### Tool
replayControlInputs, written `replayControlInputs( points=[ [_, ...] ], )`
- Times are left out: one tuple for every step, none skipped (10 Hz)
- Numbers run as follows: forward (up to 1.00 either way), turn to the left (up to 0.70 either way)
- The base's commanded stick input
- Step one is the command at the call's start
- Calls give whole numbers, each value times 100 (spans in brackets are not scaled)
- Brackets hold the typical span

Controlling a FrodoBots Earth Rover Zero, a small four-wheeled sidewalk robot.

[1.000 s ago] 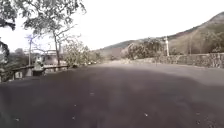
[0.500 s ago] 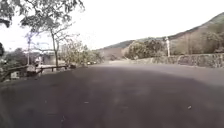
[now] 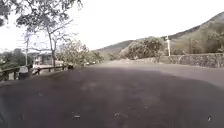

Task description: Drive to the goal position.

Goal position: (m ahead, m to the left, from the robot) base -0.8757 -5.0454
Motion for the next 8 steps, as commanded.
replayControlInputs(
  points=[
    [70,0],
    [70,0],
    [70,0],
    [70,0],
    [70,0],
    [70,0],
    [70,0],
    [70,0]
  ],
)
